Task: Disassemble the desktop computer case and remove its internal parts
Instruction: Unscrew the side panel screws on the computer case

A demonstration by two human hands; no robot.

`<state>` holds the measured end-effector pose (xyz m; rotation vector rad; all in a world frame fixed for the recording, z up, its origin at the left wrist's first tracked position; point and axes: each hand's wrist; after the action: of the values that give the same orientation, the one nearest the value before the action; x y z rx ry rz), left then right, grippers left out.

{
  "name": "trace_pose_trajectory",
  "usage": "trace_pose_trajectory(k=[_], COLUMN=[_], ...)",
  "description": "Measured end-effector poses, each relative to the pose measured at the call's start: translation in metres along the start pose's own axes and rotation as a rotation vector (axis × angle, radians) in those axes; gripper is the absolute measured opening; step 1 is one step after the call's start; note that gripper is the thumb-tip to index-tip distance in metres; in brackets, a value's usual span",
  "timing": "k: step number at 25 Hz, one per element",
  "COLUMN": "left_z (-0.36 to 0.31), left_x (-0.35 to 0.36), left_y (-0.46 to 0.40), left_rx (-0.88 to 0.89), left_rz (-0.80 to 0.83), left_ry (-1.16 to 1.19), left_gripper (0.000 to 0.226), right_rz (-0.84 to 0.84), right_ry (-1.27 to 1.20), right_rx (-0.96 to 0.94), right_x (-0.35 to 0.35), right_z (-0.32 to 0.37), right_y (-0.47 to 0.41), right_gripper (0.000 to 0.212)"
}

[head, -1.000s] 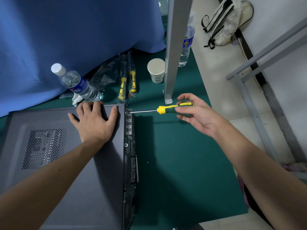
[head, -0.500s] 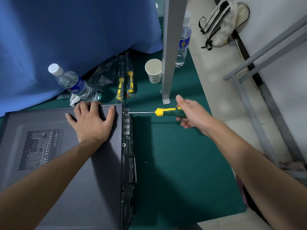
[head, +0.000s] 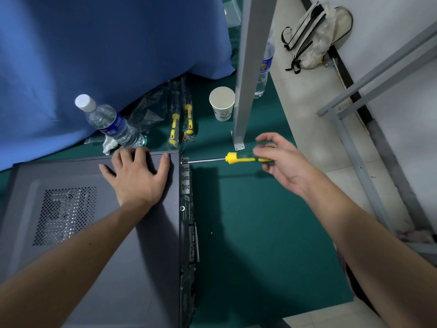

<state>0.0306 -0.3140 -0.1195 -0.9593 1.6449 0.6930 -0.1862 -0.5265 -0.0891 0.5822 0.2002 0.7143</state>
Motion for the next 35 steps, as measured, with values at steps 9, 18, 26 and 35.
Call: trace_pose_trajectory(k=[9,18,26,35], left_z=[0.000,0.000,0.001,0.003], left_x=[0.001,-0.001,-0.004,-0.004], left_y=[0.000,0.000,0.002,0.004], left_rx=[0.001,-0.002,0.076,0.189], left_rz=[0.013,0.026,0.051,0.033], left_ry=[-0.007,0.001,0.051,0.115], left_gripper=[0.061,0.062,0.053,0.041], right_rz=[-0.046,-0.073,-0.169,-0.197], right_ry=[-0.021,-0.050,0.093,-0.015], right_rx=[0.060,0.093,0.159,0.201], right_x=[0.004,0.007,0.016,0.021], right_z=[0.000,-0.005,-0.006,-0.008], right_y=[-0.002,0.000,0.008,0.010], right_gripper=[0.008,0.007,0.022,0.023])
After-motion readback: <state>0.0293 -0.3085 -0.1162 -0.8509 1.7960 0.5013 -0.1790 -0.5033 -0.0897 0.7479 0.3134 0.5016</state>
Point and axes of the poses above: each hand's wrist, its own y-axis away from the middle knuckle, its own x-axis out of the palm, z = x × y, and after that the axes turned 5 degrees about y, right-handed
